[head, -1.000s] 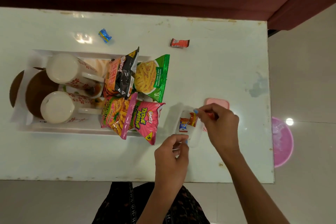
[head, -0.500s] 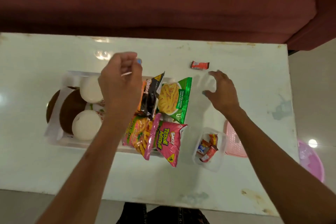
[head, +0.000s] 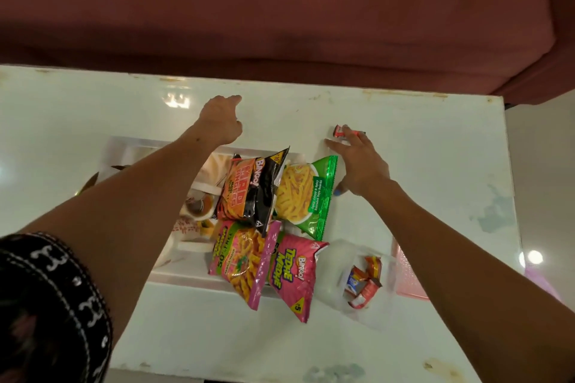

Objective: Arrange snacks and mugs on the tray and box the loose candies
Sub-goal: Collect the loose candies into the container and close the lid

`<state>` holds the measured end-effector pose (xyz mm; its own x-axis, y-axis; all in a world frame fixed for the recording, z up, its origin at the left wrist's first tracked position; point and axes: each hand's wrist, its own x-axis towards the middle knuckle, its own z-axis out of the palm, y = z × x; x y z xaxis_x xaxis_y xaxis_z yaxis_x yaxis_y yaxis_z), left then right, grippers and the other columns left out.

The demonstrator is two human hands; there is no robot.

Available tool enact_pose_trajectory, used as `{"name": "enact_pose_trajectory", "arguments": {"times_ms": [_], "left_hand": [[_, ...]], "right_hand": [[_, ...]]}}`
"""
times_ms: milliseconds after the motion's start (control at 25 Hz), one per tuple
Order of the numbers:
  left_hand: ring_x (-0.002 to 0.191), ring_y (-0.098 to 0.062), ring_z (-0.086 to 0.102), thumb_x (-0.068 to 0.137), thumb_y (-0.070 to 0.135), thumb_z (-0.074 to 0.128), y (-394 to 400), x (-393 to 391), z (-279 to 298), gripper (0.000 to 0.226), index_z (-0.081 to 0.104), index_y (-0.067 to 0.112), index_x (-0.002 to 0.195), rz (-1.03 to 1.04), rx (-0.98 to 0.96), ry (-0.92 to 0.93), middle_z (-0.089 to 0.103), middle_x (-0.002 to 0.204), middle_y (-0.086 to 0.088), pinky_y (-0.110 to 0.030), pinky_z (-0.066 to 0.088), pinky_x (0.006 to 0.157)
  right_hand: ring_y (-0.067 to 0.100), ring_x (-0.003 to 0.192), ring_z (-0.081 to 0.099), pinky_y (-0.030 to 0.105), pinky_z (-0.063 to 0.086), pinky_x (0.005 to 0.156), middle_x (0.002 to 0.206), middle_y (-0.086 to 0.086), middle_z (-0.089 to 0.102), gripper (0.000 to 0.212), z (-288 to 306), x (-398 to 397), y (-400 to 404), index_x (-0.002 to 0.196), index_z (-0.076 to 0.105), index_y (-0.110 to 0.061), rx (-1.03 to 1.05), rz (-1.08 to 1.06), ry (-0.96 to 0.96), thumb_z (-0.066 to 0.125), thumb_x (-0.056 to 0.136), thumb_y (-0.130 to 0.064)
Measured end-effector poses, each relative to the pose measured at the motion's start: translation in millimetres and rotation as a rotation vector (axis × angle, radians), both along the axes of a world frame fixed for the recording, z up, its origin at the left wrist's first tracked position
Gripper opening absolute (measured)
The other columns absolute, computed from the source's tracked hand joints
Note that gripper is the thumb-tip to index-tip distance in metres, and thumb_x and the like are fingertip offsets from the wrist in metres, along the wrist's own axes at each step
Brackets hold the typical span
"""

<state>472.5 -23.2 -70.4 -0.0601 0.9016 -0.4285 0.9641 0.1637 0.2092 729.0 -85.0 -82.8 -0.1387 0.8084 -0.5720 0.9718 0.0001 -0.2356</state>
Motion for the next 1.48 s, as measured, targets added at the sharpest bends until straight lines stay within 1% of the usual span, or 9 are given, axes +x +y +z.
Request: {"name": "enact_pose_trajectory", "arguments": {"times_ms": [320,440,600,760,920,1040,1240,1360,1480], "left_hand": [[0.100,-0.035,0.056,0.079,0.000,0.059,-14.7,-0.2,-16.6,0.017,0.062,-0.005,0.095,0.051,0.116,0.045,0.063,0.107,-0.022,-0.031,0.039,0.071],[0.095,-0.031,0.061,0.075,0.007,0.066,-17.3,12.4,14.5,0.022,0.066,-0.005,0.094,0.168,0.248,-0.112,0.067,0.102,-0.021,-0.028,0.043,0.074],[0.062,0.003,0.060,0.071,0.013,0.069,-62.7,62.7,89.3,0.015,0.071,0.010,0.085,0.224,0.617,-0.528,0.070,0.083,-0.006,-0.004,0.045,0.064],[0.066,-0.005,0.065,0.067,0.010,0.076,-168.0,126.7,114.4,0.017,0.070,0.020,0.079,0.157,0.535,-0.821,0.066,0.083,0.002,-0.015,0.053,0.063],[0.092,-0.020,0.058,0.081,0.006,0.057,-248.0,186.0,67.1,0.015,0.067,0.011,0.091,-0.042,0.166,-0.536,0.060,0.100,-0.007,-0.030,0.047,0.083],[0.110,-0.018,0.048,0.089,0.009,0.047,-271.6,197.6,31.5,0.029,0.058,0.012,0.115,-0.077,0.033,-0.427,0.052,0.121,-0.005,-0.027,0.044,0.094],[0.119,-0.017,0.048,0.089,0.011,0.051,-278.7,198.4,24.6,0.032,0.055,0.009,0.121,0.020,0.079,-0.445,0.046,0.135,-0.006,-0.023,0.041,0.101],[0.120,-0.015,0.050,0.085,0.009,0.057,-288.8,195.2,31.7,0.030,0.061,0.014,0.114,0.099,0.159,-0.512,0.049,0.133,-0.003,-0.023,0.044,0.098],[0.119,-0.018,0.051,0.082,0.004,0.059,-301.0,192.2,32.5,0.036,0.058,0.014,0.116,0.169,0.219,-0.533,0.053,0.128,-0.004,-0.022,0.044,0.093]], "right_hand": [[0.021,0.145,0.012,0.044,0.034,0.110,0.158,-0.006,0.016,0.103,0.2,6.6,-8.0,0.145,0.032,-0.026,0.059,-0.079,0.067,0.087,0.058,-0.020],[0.026,0.138,0.028,0.040,0.035,0.108,0.153,-0.001,0.029,0.088,-2.2,10.4,-19.2,0.141,0.040,-0.022,0.118,-0.070,0.062,0.084,0.064,-0.024],[0.031,0.121,0.045,0.038,0.044,0.097,0.141,0.006,0.045,0.052,-0.9,14.5,-33.3,0.133,0.052,-0.015,0.196,-0.024,-0.009,0.067,0.083,-0.014],[0.033,0.112,0.051,0.035,0.045,0.091,0.129,0.012,0.056,0.036,-0.9,21.9,-38.8,0.126,0.056,-0.010,0.213,-0.025,-0.012,0.043,0.093,-0.004],[0.033,0.109,0.056,0.032,0.044,0.087,0.121,0.013,0.060,0.036,1.9,38.2,-44.5,0.121,0.059,-0.010,0.184,0.001,-0.078,0.041,0.091,-0.003],[0.030,0.113,0.058,0.029,0.043,0.095,0.124,0.013,0.063,0.034,12.5,51.0,-57.0,0.122,0.062,-0.010,0.161,-0.232,0.073,0.048,0.092,-0.005],[0.021,0.100,0.067,0.026,0.049,0.090,0.112,0.006,0.071,0.028,49.6,59.7,-134.3,0.106,0.072,-0.011,0.394,-0.617,0.472,0.057,0.087,0.002],[0.019,0.098,0.067,0.020,0.048,0.083,0.100,-0.002,0.071,0.026,65.3,44.6,-180.8,0.100,0.074,-0.014,0.402,-0.658,0.541,0.059,0.085,0.001],[0.014,0.106,0.064,0.019,0.047,0.083,0.124,-0.008,0.064,0.029,62.3,32.3,-202.0,0.103,0.073,-0.024,0.258,-0.644,0.454,0.058,0.088,-0.005]]}}
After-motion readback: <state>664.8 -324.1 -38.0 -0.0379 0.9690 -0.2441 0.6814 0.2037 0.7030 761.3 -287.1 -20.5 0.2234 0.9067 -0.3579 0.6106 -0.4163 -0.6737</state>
